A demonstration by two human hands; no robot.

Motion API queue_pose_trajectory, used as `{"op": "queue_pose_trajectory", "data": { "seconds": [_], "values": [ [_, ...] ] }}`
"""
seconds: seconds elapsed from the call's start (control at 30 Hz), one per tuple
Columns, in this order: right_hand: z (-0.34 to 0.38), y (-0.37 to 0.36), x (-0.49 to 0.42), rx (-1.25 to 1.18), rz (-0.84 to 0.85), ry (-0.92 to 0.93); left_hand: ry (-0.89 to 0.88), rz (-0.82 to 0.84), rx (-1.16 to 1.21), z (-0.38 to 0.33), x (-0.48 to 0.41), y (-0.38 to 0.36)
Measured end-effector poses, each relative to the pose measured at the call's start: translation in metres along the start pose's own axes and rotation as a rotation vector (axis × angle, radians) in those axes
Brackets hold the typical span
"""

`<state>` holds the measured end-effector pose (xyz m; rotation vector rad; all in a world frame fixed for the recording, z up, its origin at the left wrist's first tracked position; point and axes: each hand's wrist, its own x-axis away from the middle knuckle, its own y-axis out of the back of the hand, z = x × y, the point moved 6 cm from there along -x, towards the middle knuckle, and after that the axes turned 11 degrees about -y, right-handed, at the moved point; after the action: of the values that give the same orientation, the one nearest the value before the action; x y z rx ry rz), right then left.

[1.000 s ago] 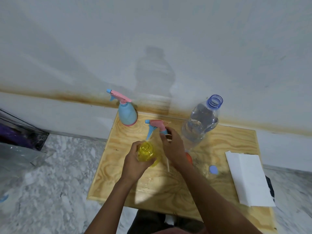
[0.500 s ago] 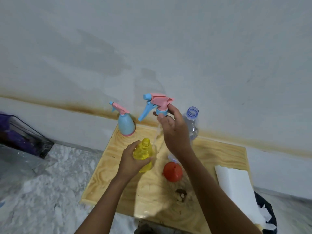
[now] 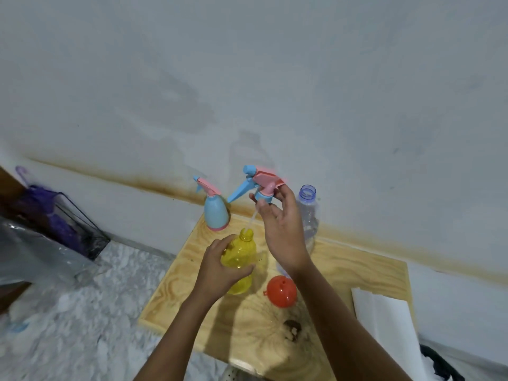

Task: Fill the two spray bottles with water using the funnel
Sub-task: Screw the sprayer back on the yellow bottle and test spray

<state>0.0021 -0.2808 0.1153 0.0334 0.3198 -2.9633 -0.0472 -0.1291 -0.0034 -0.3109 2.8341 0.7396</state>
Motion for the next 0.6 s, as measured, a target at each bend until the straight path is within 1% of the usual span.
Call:
{"op": "queue_pose_trajectory", "data": {
  "seconds": [0.1, 0.2, 0.47, 0.6],
  "values": [
    [-0.018, -0.004, 0.006, 0.106, 0.052, -0.084, -0.022, -0.026, 0.033, -0.013, 0.0, 0.001],
    [-0.026, -0.004, 0.01, 0.16, 0.049, -0.135, -0.023, -0.027, 0.072, -0.021, -0.002, 0.0],
    [-0.026, 0.005, 0.011, 0.227, 0.08, -0.126, -0.057, -0.031, 0.097, -0.037, -0.011, -0.001],
    [-0.027, 0.013, 0.007, 0.273, 0.048, -0.124, -0.056, -0.035, 0.092, -0.041, -0.014, -0.001]
  ]
}}
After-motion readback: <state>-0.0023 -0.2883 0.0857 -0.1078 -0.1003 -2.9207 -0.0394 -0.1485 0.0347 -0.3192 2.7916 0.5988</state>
